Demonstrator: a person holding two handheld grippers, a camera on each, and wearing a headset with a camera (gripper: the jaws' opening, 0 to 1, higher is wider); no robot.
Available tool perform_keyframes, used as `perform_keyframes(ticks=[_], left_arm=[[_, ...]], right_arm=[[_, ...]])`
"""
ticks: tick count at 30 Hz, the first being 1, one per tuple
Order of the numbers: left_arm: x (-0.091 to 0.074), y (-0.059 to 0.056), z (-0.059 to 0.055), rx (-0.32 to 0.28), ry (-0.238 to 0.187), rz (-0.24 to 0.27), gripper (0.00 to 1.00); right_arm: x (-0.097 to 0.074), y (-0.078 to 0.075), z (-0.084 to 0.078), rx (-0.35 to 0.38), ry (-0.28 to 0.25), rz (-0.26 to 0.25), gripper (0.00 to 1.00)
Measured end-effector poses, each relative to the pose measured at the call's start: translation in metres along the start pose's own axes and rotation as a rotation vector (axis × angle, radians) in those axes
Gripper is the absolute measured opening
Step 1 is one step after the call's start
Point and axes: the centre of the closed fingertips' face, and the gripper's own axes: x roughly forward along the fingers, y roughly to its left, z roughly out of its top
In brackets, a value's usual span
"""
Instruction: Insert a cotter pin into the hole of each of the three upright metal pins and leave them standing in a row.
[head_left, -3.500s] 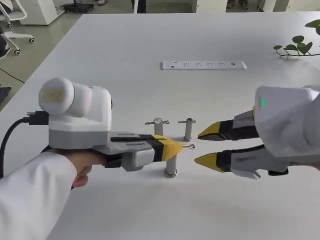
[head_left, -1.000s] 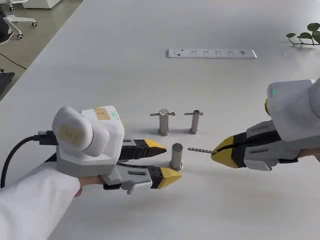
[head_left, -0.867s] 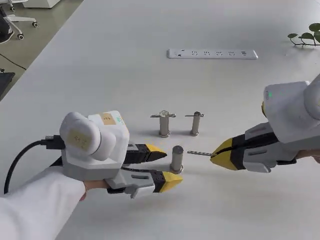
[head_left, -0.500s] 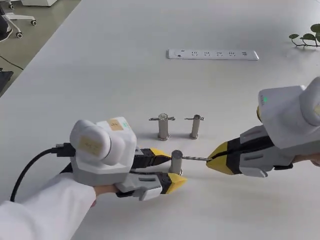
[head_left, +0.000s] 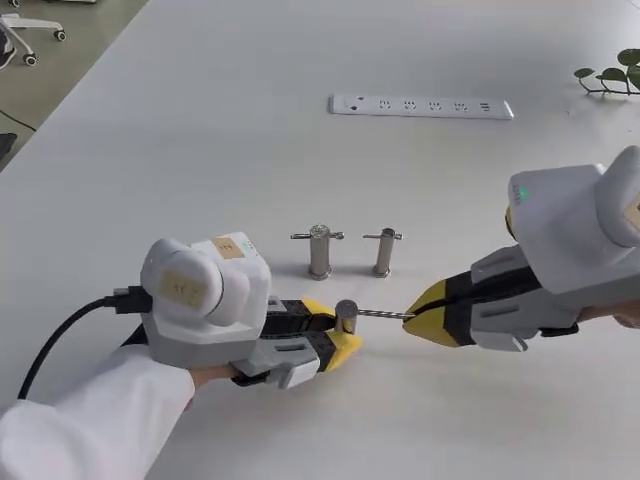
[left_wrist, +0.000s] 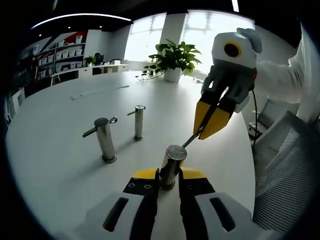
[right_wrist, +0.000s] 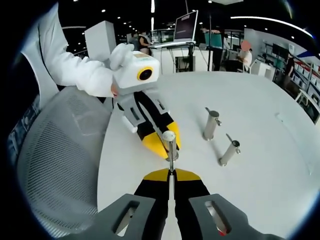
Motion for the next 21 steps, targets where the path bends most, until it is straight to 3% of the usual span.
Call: perform_keyframes(ticks=[14,21], left_arm=[[0.000,0.000,-0.001,0.013,-0.006,0.007,0.13],[0.001,0.001,-0.002,-0.004,-0.008,0.010,0.13]], right_arm=[[0.010,-0.004,-0.003,-0.078,0.045,0.001,0.00],[0.023,-0.005,0.006,-0.080,0.036,-0.012,0.00]])
